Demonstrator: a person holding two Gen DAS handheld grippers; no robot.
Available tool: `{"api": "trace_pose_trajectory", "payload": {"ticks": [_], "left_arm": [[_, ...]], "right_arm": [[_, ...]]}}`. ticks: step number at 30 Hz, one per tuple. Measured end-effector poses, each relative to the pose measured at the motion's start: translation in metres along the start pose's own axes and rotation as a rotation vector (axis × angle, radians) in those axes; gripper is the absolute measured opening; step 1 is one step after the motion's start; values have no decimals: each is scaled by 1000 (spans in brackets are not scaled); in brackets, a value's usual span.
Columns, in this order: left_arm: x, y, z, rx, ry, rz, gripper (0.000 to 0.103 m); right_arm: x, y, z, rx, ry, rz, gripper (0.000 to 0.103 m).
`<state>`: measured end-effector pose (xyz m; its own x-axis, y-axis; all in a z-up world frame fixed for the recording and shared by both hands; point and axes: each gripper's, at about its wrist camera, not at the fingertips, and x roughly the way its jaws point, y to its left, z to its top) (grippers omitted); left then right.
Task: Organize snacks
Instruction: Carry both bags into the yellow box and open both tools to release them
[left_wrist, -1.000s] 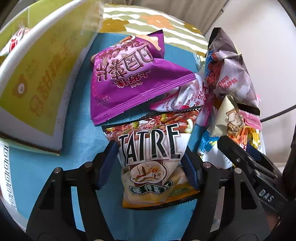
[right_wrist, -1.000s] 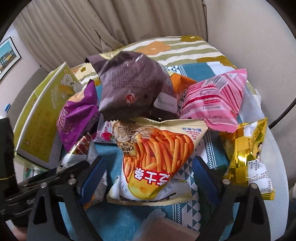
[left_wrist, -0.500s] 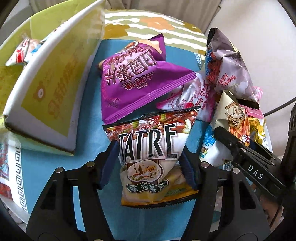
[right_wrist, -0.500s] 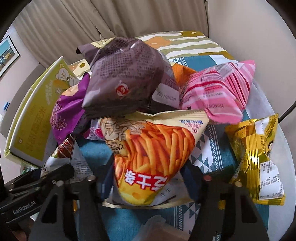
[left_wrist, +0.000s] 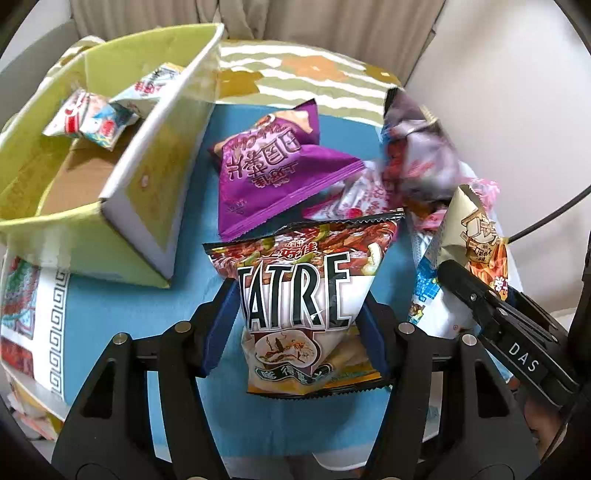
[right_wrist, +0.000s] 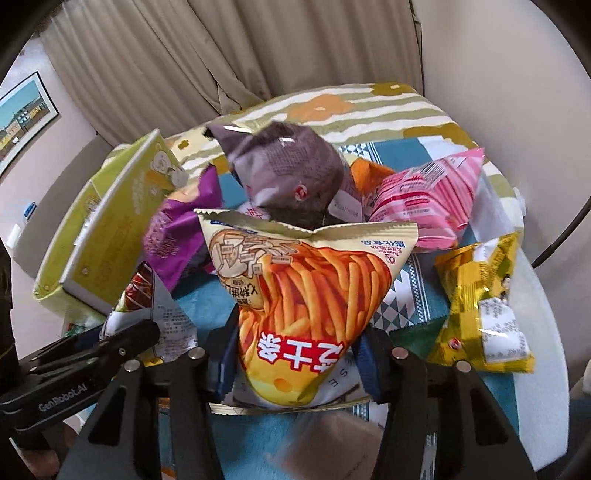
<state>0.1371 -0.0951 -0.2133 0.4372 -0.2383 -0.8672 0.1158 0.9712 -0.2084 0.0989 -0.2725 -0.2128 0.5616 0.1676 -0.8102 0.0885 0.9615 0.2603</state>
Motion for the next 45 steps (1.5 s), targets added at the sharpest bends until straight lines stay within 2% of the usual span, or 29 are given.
{"api": "trace_pose_trajectory", "payload": {"ticks": [6, 14, 18, 25, 32, 36, 39, 45], "left_arm": [[-42, -5, -8, -13, -63, 1, 57], [-112, -4, 11, -18, -190, 13, 57], [-138, 11, 27, -24, -246, 38, 57], [-164, 67, 71, -32, -310, 84, 57], [-161, 139, 117, -4, -292, 130, 57], [-142, 174, 134, 58, -234, 190, 57], [-122, 194, 141, 108, -179, 195, 57], [-83, 217, 150, 175, -94, 161, 57]], "right_arm": [[-33, 5, -4, -17, -30, 18, 49], [-83, 26, 15, -85, -110, 59, 49], [-101, 48, 31, -126, -147, 83, 49], [-108, 101, 66, -205, -184, 114, 49], [-81, 171, 95, -216, -194, 133, 49], [-58, 214, 105, -222, -168, 137, 49], [-38, 244, 110, -216, -142, 133, 49], [-11, 271, 108, -193, -100, 92, 49]]}}
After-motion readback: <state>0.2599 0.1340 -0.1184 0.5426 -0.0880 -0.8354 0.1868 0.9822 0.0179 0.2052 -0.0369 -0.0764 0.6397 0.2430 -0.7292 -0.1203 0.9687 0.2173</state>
